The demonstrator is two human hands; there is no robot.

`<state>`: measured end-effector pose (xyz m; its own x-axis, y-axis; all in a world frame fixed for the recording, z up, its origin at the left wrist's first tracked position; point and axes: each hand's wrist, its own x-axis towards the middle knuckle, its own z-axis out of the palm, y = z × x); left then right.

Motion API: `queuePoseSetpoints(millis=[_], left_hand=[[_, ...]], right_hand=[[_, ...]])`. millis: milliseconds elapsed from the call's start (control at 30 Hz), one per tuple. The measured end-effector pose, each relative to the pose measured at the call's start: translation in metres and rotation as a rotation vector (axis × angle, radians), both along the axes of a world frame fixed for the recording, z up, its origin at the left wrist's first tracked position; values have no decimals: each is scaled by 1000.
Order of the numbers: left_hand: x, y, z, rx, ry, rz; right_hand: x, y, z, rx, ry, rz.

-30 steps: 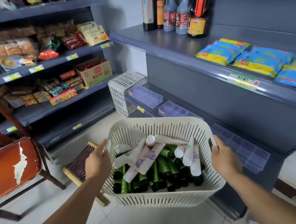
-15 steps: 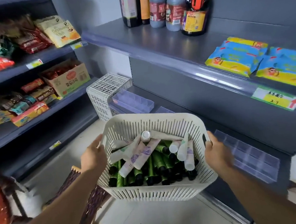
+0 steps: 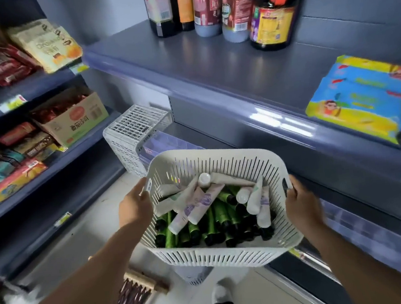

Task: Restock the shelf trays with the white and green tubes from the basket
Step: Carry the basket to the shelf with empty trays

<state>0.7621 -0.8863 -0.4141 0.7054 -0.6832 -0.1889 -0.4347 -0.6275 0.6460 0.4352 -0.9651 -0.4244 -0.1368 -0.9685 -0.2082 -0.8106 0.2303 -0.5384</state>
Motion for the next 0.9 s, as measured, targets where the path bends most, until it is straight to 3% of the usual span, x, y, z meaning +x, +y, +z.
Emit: queuePoseSetpoints(millis=[300, 900], left_hand=[[4, -57, 27, -9, -79, -5], [32, -114, 8, 39, -68, -85]], right_hand=[[13, -59, 4, 38, -9, 4], [34, -86, -16, 81, 26, -117]])
